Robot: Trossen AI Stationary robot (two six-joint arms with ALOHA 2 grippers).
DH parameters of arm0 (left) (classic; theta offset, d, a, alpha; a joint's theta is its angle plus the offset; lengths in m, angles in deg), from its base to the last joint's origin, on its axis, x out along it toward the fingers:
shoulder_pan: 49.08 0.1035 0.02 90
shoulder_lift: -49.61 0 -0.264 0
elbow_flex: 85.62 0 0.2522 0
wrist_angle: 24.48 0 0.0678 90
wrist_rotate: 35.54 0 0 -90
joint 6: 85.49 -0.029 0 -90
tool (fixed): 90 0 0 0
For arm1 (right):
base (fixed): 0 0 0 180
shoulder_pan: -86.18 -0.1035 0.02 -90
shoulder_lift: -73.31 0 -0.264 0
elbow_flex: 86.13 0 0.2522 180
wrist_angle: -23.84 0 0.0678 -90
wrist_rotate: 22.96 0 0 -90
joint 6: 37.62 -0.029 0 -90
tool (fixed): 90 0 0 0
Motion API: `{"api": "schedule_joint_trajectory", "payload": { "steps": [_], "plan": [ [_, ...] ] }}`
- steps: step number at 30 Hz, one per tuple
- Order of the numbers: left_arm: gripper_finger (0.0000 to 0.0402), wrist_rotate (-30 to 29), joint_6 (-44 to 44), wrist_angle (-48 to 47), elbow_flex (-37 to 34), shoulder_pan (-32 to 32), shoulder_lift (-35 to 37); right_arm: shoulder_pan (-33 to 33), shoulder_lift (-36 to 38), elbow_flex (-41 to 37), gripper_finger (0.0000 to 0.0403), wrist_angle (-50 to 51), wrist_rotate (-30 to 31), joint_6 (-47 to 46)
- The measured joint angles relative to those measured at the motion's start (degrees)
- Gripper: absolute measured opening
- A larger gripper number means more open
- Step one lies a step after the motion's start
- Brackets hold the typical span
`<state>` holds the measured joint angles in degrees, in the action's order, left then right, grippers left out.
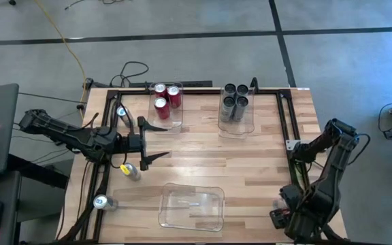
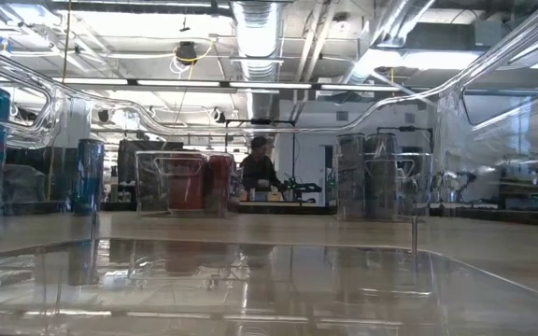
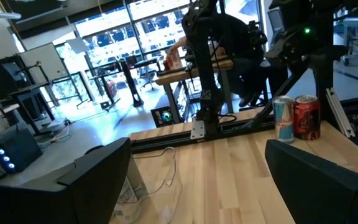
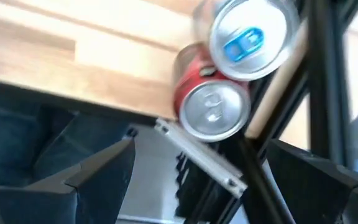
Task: Sort soda cans
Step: Put the red soda can into the top left transparent bin
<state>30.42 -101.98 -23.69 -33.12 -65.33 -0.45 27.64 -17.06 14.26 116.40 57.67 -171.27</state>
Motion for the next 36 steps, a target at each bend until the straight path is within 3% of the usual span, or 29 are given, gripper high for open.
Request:
{"api": "schedule_joint_trajectory", "payload": {
  "steps": [7, 11, 22, 29, 36],
  "plan": [
    [0.0368, 0.00, 0.33, -0.18, 0.00, 0.00, -0.02, 0.04, -5.75, -0.02, 0.0381, 2.58, 0.37, 12.05],
    [0.0368, 0.00, 1.12, -0.18, 0.00, 0.00, -0.02, 0.14, -9.08, -0.04, 0.0381, 2.82, -3.81, 17.86],
    [0.0368, 0.01, 1.89, -0.18, 0.00, 0.02, -0.02, -0.24, -10.81, -0.04, 0.0381, 2.71, -5.38, 18.04],
    [0.0368, 0.01, 2.78, -1.28, 0.00, 0.00, -0.04, -0.33, -11.21, -0.04, 0.0381, 3.17, -0.81, 17.29],
    [0.0368, 0.02, 2.80, -1.34, 0.00, 0.00, -0.04, -0.35, -11.21, -1.17, 0.0381, 3.20, -0.44, 15.16]
  ]
}}
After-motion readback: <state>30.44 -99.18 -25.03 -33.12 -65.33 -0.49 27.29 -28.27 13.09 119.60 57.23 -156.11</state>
